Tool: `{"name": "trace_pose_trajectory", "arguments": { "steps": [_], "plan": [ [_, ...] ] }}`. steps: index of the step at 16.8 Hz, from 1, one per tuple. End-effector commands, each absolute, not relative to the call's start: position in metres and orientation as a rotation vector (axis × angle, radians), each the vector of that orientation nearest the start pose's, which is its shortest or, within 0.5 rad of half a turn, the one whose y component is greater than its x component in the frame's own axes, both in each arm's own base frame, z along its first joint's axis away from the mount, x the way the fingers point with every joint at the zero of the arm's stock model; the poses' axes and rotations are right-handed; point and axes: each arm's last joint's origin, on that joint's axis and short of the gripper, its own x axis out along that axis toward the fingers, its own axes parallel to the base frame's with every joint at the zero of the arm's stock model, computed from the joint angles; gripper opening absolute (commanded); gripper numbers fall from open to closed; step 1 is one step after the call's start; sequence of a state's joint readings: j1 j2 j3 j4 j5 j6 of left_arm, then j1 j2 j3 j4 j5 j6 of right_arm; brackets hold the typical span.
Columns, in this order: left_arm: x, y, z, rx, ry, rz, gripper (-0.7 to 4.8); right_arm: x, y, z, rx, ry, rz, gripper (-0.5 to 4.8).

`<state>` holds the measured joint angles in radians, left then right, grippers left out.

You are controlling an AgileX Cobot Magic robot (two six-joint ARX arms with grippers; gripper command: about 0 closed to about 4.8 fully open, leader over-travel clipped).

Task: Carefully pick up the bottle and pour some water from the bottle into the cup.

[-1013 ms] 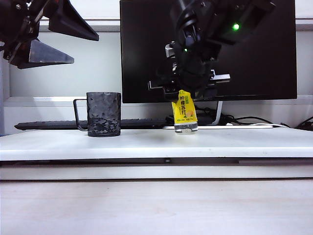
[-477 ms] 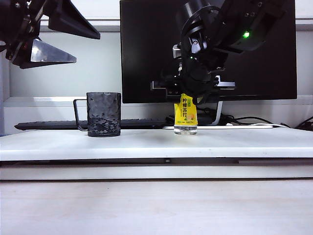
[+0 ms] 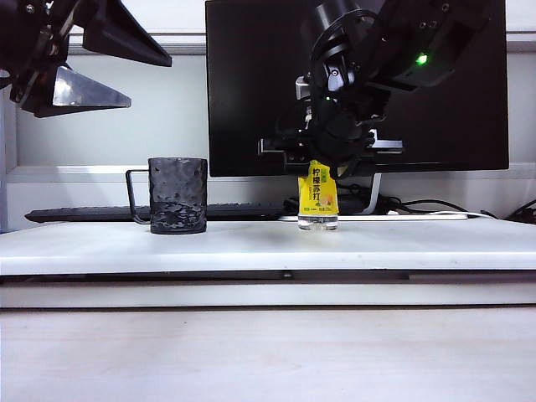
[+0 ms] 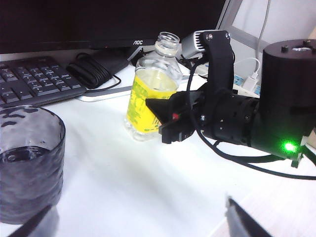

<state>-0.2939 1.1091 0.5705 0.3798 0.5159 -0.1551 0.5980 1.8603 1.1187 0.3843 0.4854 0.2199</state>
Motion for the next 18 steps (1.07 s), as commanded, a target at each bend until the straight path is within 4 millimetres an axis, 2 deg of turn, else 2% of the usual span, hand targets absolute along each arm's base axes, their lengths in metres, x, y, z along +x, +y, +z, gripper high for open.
{"name": "trace_pose_trajectory", "arguments": {
  "steps": [1,4,10,13,18],
  "plan": [
    [0.221,-0.082,0.254,-0.165,0.207,-0.803,4.79,0.339,0.215,0.191,0.0,0.395,0.09,3.78],
    [0.221,-0.082,0.254,-0.165,0.208,-0.803,4.79,0.339,0.216,0.191,-0.022,0.395,0.113,4.79],
    [0.221,-0.082,0.254,-0.165,0.208,-0.803,4.79,0.337,0.217,0.196,-0.029,0.376,0.127,4.79],
    [0.221,-0.082,0.254,-0.165,0.207,-0.803,4.79,0.333,0.215,0.215,-0.017,0.326,0.13,4.79],
    [0.217,-0.08,0.261,-0.171,0.173,-0.789,4.79,0.314,0.202,0.269,-0.08,0.216,0.142,4.79]
  ]
}}
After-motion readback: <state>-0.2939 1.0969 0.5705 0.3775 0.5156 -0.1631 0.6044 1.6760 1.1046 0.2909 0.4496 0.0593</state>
